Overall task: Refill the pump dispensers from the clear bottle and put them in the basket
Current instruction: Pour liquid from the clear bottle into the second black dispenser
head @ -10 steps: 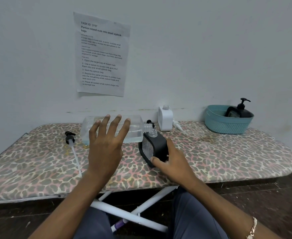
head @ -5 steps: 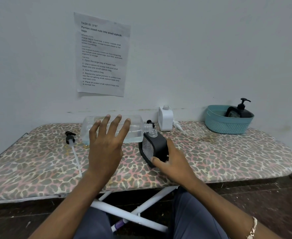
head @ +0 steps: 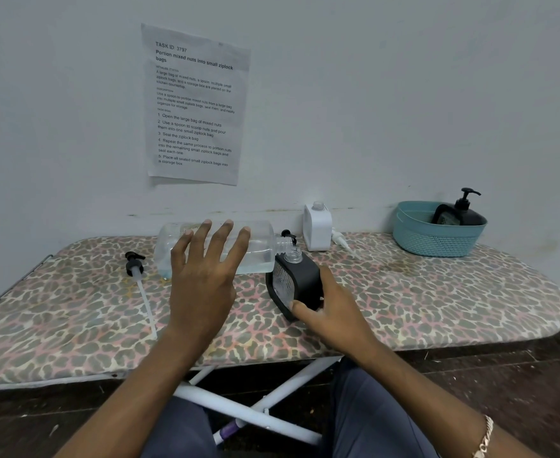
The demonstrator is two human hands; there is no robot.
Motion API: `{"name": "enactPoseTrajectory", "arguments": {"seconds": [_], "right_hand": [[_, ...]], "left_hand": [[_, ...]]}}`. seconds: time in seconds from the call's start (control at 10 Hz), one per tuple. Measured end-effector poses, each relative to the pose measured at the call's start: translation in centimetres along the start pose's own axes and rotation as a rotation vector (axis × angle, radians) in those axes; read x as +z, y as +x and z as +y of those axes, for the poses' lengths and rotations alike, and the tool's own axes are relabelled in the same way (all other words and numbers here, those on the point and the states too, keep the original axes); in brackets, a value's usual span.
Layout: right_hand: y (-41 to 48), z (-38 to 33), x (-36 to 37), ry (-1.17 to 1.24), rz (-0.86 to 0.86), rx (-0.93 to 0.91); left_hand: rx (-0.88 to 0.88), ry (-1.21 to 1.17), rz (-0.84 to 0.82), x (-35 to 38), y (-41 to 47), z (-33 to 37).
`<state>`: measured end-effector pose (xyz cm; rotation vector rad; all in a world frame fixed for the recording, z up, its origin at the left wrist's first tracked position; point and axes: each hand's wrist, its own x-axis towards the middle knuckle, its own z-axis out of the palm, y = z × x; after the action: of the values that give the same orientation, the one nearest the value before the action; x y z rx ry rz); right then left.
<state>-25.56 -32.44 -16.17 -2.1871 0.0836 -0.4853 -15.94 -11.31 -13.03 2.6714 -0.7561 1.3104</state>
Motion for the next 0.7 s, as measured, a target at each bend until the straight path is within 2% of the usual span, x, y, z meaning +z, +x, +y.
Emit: {"name": "enactPoseTrajectory", "arguments": {"seconds": [0.7], "right_hand": [[-0.18,-0.20,-0.08,-0.009,0.008,-0.001]], "left_hand": [[-0.009,-0.018,-0.009,-0.02,-0.01,0.05]]}}
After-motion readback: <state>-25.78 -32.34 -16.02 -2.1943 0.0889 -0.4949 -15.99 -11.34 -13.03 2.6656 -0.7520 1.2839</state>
